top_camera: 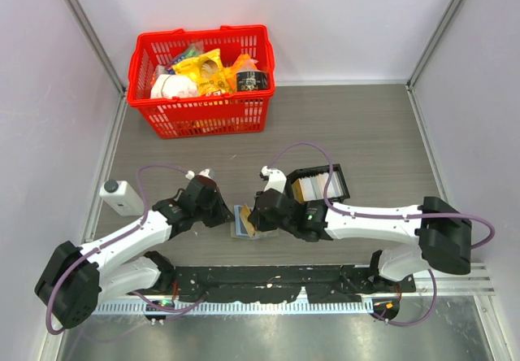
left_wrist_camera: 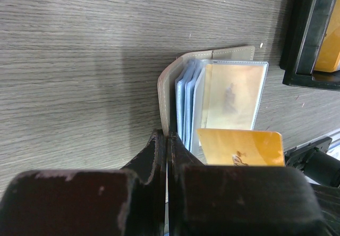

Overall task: Put the credit cards into the card holder
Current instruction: Insert the credit card into the card holder.

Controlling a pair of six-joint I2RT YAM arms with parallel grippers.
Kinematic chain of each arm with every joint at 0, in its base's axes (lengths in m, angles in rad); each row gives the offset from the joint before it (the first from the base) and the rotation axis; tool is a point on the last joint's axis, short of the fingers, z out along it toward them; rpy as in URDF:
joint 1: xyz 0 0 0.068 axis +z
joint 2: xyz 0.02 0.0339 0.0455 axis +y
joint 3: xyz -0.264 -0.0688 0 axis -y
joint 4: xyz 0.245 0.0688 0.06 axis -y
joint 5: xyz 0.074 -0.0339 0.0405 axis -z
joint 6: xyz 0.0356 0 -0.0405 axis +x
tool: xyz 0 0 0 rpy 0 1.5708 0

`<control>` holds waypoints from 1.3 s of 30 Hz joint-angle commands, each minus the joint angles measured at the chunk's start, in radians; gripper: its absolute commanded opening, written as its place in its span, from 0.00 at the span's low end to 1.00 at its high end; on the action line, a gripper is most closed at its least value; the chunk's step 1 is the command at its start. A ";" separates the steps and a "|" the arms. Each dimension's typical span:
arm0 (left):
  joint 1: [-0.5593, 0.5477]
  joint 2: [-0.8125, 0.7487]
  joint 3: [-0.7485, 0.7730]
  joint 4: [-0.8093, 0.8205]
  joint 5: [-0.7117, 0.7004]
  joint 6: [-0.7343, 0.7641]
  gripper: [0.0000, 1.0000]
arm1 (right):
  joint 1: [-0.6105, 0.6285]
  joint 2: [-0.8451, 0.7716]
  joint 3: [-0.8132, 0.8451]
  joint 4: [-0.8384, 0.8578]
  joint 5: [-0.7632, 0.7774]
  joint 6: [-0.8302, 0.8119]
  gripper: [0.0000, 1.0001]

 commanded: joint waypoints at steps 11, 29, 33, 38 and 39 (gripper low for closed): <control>-0.001 -0.015 0.009 0.007 -0.015 0.013 0.00 | -0.002 -0.040 0.029 0.019 0.027 -0.016 0.01; -0.003 -0.019 0.012 0.010 -0.009 0.012 0.00 | -0.008 0.036 0.061 -0.037 0.037 -0.023 0.01; -0.001 -0.015 0.017 0.012 -0.009 0.013 0.00 | -0.006 0.023 0.060 -0.066 0.064 -0.023 0.01; -0.001 -0.013 0.015 0.009 -0.010 0.012 0.00 | -0.006 -0.009 0.060 -0.087 0.096 -0.031 0.01; -0.003 -0.012 0.014 0.009 -0.012 0.012 0.00 | -0.006 -0.011 0.061 -0.093 0.101 -0.031 0.01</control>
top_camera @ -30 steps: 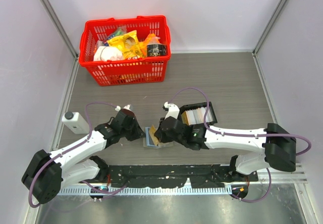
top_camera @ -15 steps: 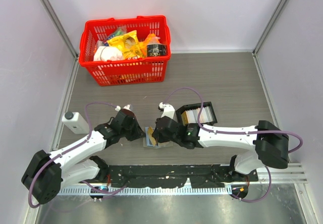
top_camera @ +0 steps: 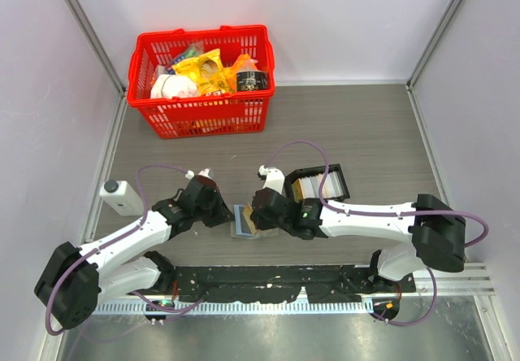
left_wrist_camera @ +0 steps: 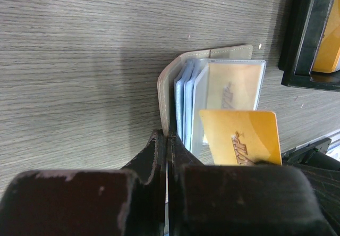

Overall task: Put the credit cards into the card holder
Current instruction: Insert the credit card into the card holder.

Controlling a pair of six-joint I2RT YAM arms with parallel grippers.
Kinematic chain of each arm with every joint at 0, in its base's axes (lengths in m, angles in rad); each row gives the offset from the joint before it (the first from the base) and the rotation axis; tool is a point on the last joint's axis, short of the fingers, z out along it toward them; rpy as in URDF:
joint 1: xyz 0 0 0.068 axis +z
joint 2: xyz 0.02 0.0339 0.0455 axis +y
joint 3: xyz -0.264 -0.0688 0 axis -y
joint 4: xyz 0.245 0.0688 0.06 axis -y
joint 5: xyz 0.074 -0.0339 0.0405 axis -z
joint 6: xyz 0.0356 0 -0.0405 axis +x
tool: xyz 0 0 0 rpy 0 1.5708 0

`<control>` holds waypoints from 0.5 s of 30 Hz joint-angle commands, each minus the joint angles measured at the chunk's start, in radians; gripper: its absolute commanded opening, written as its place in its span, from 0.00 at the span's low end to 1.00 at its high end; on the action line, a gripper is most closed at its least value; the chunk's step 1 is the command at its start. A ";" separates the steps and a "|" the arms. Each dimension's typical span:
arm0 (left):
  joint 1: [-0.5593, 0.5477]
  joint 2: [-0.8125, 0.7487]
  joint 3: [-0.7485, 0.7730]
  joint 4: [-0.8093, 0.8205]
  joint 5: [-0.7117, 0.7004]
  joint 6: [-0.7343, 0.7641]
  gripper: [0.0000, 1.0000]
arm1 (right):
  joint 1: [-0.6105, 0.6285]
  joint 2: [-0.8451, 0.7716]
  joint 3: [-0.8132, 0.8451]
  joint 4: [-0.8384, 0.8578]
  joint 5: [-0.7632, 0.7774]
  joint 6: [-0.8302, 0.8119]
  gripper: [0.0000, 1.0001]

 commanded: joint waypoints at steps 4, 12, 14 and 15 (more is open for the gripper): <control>-0.001 -0.006 0.014 0.005 -0.010 0.012 0.00 | -0.003 -0.045 0.019 -0.077 0.086 -0.001 0.01; -0.001 -0.015 0.014 0.014 -0.001 0.015 0.00 | -0.003 -0.071 0.045 -0.027 0.069 -0.039 0.01; -0.001 -0.021 0.015 0.016 0.007 0.013 0.00 | -0.003 -0.059 0.074 -0.021 0.064 -0.053 0.01; -0.001 -0.026 0.017 0.016 0.014 0.013 0.00 | -0.003 -0.049 0.086 -0.019 0.061 -0.056 0.01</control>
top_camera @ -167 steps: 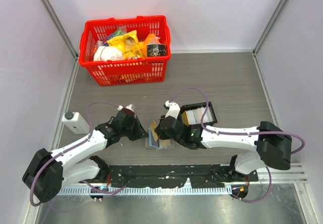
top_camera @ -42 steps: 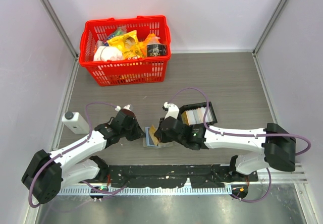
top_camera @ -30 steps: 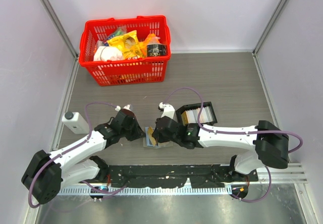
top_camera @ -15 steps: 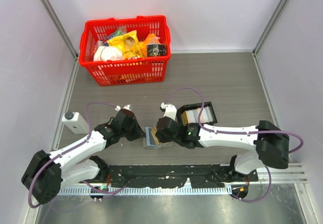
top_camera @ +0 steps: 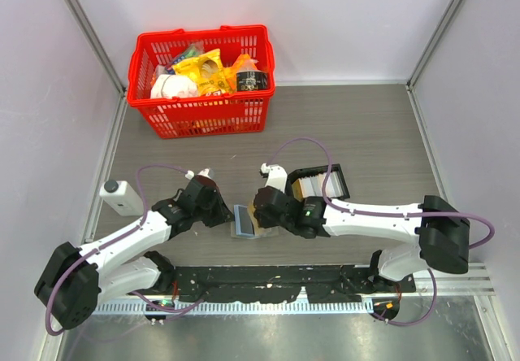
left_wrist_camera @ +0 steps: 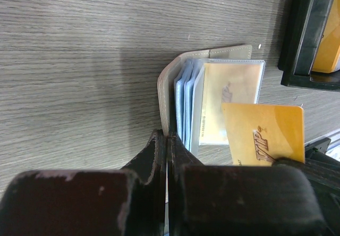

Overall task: Put the credit cards into the card holder
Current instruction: Insert the credit card into the card holder.

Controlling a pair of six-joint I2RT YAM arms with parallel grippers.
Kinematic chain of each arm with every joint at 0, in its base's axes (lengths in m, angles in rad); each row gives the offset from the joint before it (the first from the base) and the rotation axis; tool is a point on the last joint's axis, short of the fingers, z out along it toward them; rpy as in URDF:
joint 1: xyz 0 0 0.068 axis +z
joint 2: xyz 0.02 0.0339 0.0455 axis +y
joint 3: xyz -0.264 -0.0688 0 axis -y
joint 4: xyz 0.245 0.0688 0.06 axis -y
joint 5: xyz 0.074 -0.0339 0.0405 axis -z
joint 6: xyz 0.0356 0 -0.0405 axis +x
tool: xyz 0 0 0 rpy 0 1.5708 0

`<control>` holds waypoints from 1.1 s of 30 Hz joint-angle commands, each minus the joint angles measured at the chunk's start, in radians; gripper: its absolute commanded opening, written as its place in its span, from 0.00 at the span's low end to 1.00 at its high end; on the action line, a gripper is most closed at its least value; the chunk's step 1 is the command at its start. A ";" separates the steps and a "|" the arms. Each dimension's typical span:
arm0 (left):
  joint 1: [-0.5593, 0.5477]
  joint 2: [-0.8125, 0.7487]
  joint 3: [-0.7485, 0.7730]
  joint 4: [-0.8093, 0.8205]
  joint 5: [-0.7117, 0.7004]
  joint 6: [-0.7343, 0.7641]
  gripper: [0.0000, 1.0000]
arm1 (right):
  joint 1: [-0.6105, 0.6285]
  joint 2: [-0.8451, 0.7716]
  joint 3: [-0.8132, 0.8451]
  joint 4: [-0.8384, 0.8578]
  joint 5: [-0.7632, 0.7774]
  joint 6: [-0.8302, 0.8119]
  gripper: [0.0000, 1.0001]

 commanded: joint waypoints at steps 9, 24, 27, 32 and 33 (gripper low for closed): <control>-0.001 -0.093 0.020 0.014 0.032 -0.016 0.00 | -0.001 0.046 0.123 0.067 -0.011 -0.033 0.01; -0.001 -0.081 0.012 0.007 0.017 -0.020 0.00 | 0.003 -0.010 0.079 0.069 0.021 -0.011 0.01; -0.001 -0.084 0.012 0.005 0.014 -0.020 0.00 | 0.003 -0.035 0.071 0.071 0.040 -0.011 0.01; -0.001 -0.073 0.006 -0.001 -0.003 -0.022 0.00 | 0.002 -0.075 0.048 0.052 0.077 -0.002 0.01; -0.001 -0.066 0.005 -0.003 -0.008 -0.020 0.00 | 0.002 -0.076 0.044 0.044 0.084 0.001 0.01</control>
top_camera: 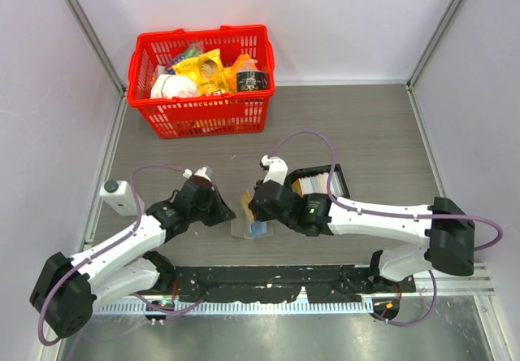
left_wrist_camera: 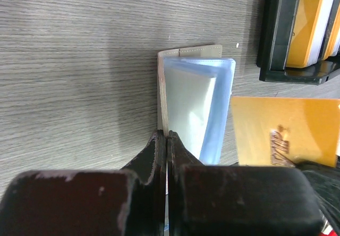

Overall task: Put the credit cards into the card holder
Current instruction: Insert the credit card into the card holder.

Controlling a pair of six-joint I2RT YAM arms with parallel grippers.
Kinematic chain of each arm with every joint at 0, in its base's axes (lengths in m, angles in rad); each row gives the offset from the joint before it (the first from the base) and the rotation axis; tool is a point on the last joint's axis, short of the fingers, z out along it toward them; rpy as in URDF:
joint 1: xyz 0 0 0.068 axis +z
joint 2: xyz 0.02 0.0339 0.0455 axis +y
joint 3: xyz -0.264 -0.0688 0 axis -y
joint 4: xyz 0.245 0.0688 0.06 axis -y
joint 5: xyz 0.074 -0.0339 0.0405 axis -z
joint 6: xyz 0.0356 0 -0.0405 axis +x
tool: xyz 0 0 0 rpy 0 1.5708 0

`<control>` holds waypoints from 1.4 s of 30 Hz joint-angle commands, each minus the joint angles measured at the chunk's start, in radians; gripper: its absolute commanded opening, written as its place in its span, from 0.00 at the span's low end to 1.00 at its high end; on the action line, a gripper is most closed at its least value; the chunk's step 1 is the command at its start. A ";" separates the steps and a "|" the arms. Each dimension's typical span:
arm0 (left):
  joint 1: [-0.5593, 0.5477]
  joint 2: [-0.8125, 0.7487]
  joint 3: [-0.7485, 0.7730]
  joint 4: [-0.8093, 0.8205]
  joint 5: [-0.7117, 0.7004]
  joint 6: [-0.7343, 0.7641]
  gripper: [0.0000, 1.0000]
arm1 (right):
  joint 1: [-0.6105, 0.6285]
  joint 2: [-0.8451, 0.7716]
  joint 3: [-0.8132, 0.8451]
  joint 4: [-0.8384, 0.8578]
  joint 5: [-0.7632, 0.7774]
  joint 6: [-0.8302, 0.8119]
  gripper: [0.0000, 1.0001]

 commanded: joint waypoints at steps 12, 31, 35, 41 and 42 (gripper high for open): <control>-0.001 0.123 -0.041 0.020 -0.096 -0.009 0.00 | -0.012 -0.078 -0.087 -0.048 0.094 0.075 0.01; -0.001 0.134 -0.063 0.043 -0.104 0.001 0.00 | -0.034 -0.047 -0.166 0.004 0.028 0.095 0.01; -0.003 0.145 -0.057 0.045 -0.098 0.005 0.00 | -0.034 -0.033 -0.150 0.028 0.010 0.076 0.01; -0.001 0.166 -0.057 0.068 -0.086 0.005 0.00 | -0.028 -0.007 -0.120 0.083 -0.065 0.034 0.01; -0.001 0.166 -0.057 0.072 -0.086 0.005 0.00 | -0.029 0.002 -0.109 0.100 -0.076 0.017 0.01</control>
